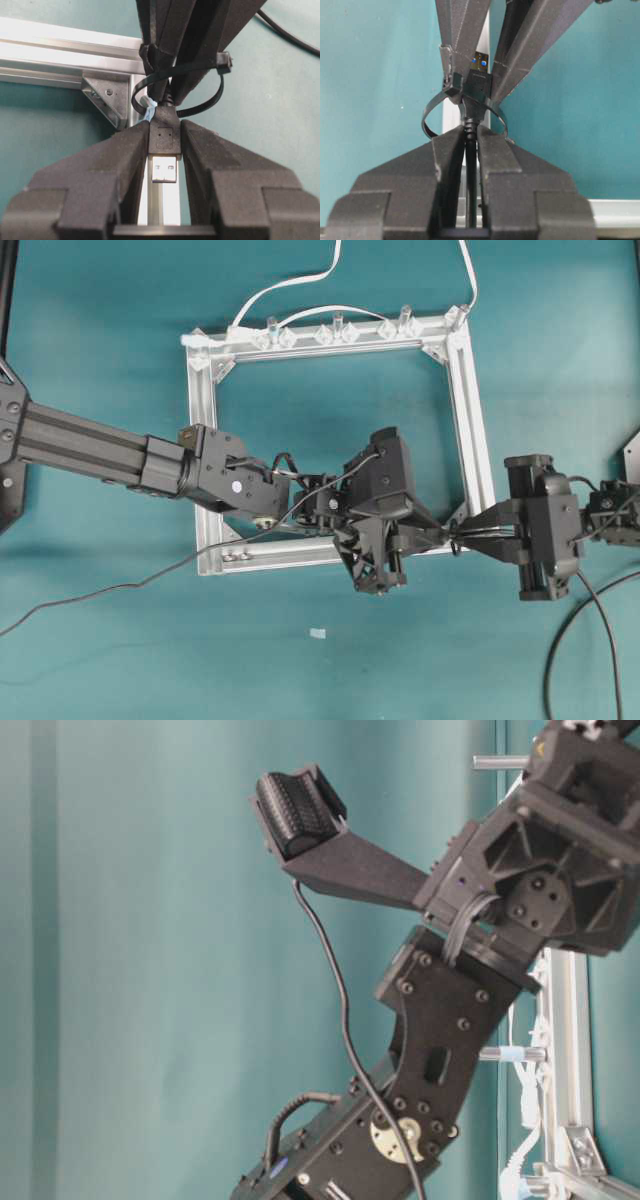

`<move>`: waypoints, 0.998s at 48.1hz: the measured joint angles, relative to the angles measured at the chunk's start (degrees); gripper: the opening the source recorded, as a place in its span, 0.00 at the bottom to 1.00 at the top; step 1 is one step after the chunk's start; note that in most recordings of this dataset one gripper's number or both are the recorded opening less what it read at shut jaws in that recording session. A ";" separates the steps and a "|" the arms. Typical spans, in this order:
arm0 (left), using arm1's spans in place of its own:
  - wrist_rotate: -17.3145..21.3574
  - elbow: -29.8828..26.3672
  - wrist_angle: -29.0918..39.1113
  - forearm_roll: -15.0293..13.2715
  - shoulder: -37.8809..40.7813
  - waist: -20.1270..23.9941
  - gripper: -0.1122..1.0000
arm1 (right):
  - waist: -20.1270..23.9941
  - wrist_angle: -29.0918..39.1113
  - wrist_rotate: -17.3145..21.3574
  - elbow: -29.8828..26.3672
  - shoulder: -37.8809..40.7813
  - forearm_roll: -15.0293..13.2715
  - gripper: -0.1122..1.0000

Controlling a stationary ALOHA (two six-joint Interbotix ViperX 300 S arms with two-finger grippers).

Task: Insert the wire through the string loop located on the right side.
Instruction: 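Open the right gripper to release the cable and withdraw it right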

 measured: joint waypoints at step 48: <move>0.00 1.76 0.79 0.09 -1.93 -0.26 0.30 | -0.09 6.15 1.32 6.77 -12.92 -0.44 0.85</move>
